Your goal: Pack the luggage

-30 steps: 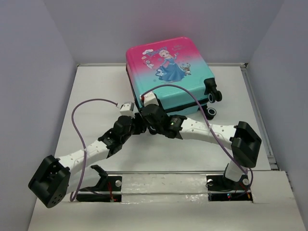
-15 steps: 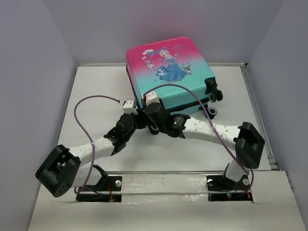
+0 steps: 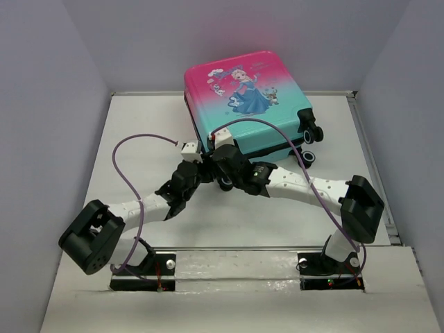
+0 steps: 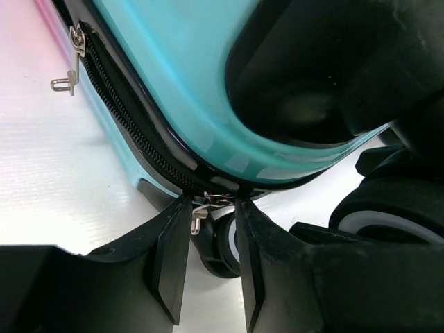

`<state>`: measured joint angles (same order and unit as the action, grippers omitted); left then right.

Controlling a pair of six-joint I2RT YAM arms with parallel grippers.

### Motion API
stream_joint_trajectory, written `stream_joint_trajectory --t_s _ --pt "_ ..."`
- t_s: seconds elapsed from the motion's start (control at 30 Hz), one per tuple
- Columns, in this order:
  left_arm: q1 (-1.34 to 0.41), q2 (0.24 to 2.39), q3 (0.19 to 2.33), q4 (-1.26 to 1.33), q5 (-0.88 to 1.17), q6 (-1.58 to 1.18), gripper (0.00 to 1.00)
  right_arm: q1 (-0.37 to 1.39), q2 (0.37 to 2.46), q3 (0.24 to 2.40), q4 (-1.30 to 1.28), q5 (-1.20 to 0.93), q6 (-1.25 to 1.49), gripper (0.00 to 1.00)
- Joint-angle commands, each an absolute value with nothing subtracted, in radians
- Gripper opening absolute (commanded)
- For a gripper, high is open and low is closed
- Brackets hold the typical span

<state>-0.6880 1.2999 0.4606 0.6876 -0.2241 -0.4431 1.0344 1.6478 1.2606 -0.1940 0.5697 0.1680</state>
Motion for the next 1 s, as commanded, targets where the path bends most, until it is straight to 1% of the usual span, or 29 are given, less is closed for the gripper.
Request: stream_joint_trajectory --t_s 0.0,0.03,0.1,0.13,0.17,0.2,0.23,0.27,0.3,0.37,0.4,0.53,0.7,0.83,0.97 --pt "-0.69 1.364 0.5 0.706 -0.261 -0.4 0.45 1.051 1.563 1.284 -0.092 0.54 0.144 0.07" --pt "-0.692 1.362 0.491 0.707 -0.258 -0.4 0.53 1.051 1.566 1.285 -0.092 0.54 0.143 0.07" --pt "-0.693 1.361 0.483 0.707 -0.258 -0.4 0.57 1.051 1.569 1.289 -0.092 0.54 0.143 0.07" --pt "-0.693 1.361 0.476 0.707 -0.259 -0.403 0.57 1.051 1.571 1.29 -0.092 0.54 0.143 0.07" --pt "-0.695 1.361 0.474 0.706 -0.261 -0.411 0.54 1.051 1.571 1.292 -0.091 0.54 0.143 0.07" --pt "-0.696 1.358 0.466 0.707 -0.258 -0.414 0.46 1.051 1.569 1.293 -0.087 0.541 0.143 0.07" --pt "-0.696 1.355 0.46 0.707 -0.259 -0.416 0.42 1.051 1.571 1.295 -0.087 0.543 0.141 0.07" --pt "-0.699 1.351 0.456 0.706 -0.261 -0.416 0.42 1.051 1.571 1.296 -0.087 0.542 0.141 0.07" --pt "-0.703 1.347 0.442 0.707 -0.262 -0.423 0.42 1.051 1.569 1.298 -0.087 0.541 0.14 0.07" --pt "-0.703 1.342 0.439 0.71 -0.276 -0.42 0.51 1.051 1.565 1.296 -0.084 0.534 0.14 0.07" --pt "-0.703 1.347 0.443 0.71 -0.275 -0.413 0.51 1.051 1.562 1.295 -0.083 0.529 0.143 0.07" --pt "-0.706 1.384 0.486 0.71 -0.271 -0.393 0.49 1.051 1.555 1.287 -0.078 0.528 0.141 0.07" --pt "-0.706 1.405 0.521 0.71 -0.305 -0.382 0.5 1.051 1.536 1.266 -0.064 0.496 0.147 0.07" --pt "-0.712 1.359 0.499 0.745 -0.281 -0.383 0.52 1.051 1.542 1.258 -0.061 0.499 0.149 0.07" --pt "-0.721 1.316 0.482 0.773 -0.273 -0.365 0.52 1.051 1.551 1.264 -0.06 0.494 0.152 0.07"
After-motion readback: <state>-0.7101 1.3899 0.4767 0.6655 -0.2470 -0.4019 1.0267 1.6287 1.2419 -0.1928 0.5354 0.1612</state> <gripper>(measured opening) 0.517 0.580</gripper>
